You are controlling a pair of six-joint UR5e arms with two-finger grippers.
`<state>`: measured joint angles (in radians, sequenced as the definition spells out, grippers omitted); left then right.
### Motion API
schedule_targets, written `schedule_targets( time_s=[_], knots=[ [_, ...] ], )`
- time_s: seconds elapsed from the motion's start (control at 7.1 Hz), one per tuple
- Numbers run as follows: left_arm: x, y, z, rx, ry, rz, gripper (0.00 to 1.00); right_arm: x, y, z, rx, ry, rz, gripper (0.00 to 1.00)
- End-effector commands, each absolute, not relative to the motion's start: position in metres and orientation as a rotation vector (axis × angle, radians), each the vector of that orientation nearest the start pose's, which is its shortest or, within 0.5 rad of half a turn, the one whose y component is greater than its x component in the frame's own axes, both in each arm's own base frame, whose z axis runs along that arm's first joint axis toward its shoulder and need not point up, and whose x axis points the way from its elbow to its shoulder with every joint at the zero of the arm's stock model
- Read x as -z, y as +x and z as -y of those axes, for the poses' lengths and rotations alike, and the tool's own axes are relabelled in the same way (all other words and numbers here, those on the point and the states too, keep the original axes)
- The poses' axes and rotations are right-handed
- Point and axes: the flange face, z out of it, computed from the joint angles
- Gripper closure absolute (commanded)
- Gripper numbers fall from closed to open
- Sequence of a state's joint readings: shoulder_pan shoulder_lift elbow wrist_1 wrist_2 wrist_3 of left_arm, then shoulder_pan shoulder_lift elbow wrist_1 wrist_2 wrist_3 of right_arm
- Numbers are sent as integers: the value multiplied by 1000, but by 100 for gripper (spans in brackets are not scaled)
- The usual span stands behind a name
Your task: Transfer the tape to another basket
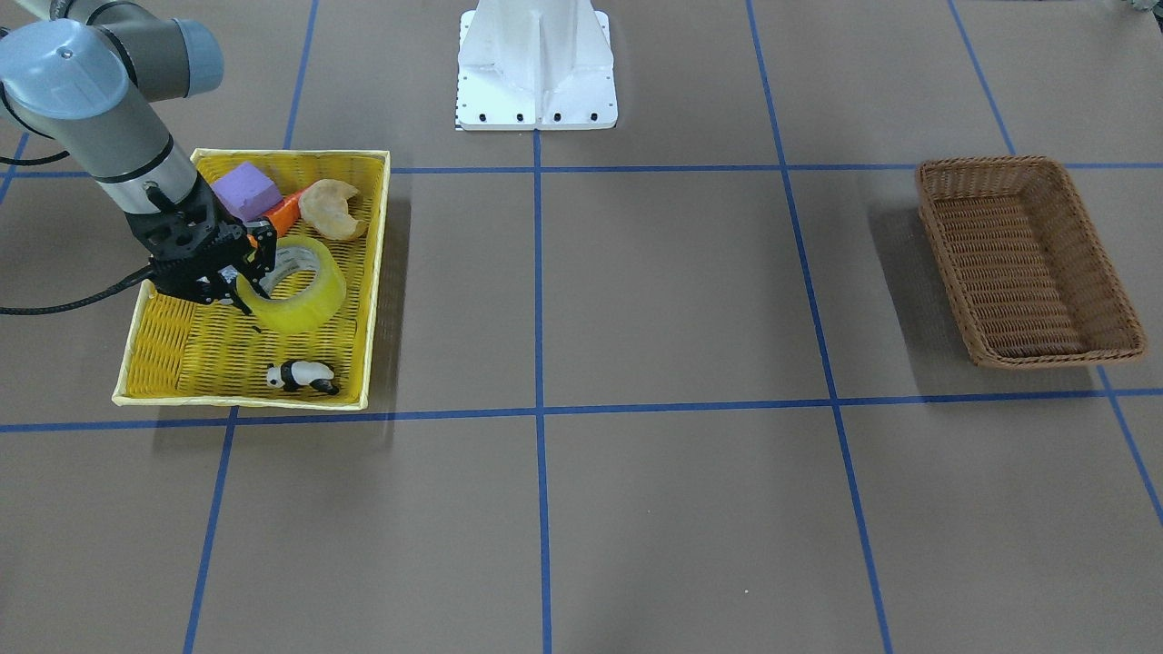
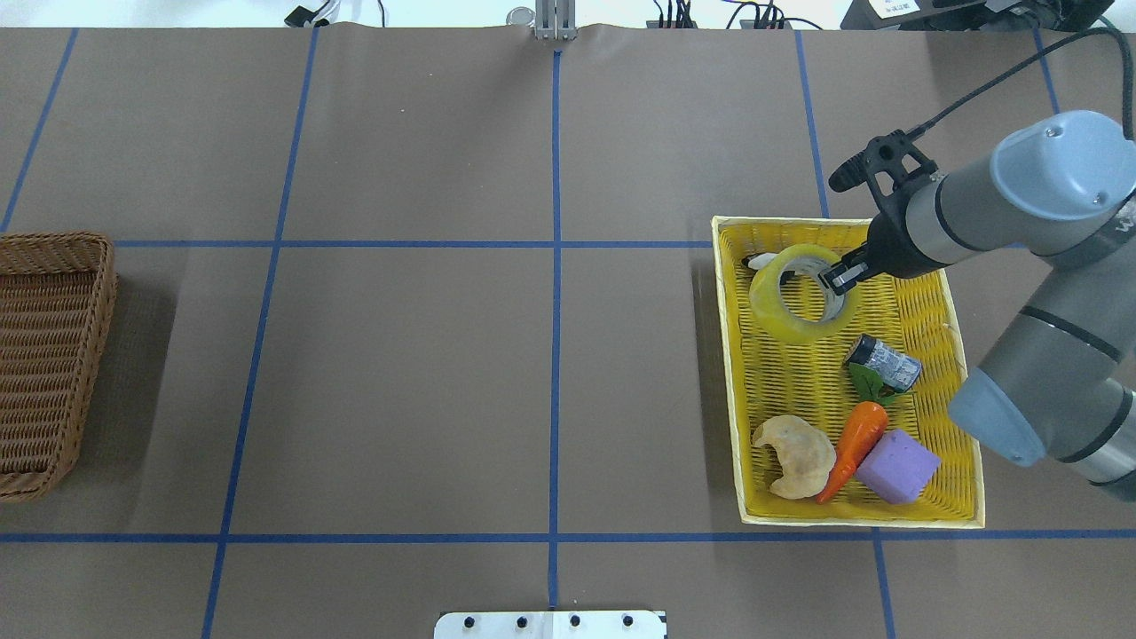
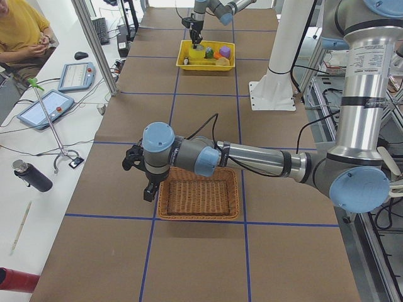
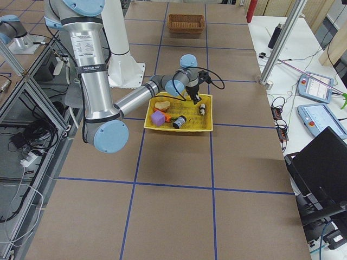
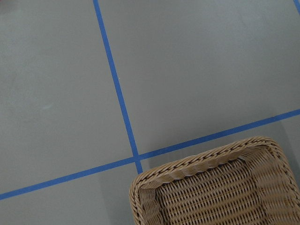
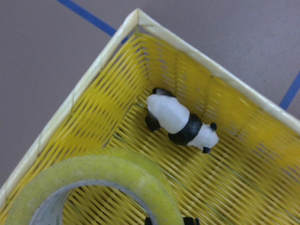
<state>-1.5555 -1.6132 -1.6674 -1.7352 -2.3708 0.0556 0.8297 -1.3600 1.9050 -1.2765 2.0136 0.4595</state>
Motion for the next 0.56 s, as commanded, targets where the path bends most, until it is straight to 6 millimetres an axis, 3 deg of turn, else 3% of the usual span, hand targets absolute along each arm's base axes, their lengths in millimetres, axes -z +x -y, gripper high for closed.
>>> schedule_targets(
  time_s=[0.0, 0.28, 0.42],
  knots=[
    [-563, -52, 523, -203, 325, -819, 1, -321, -300, 493, 405, 516, 843, 100],
    [-549, -50, 525, -242, 413, -835, 1, -261, -316, 507, 290, 537, 928, 100],
    [-541, -50, 526, -256, 444, -833, 1, -244, -331, 501, 272, 547, 951, 100]
  ],
)
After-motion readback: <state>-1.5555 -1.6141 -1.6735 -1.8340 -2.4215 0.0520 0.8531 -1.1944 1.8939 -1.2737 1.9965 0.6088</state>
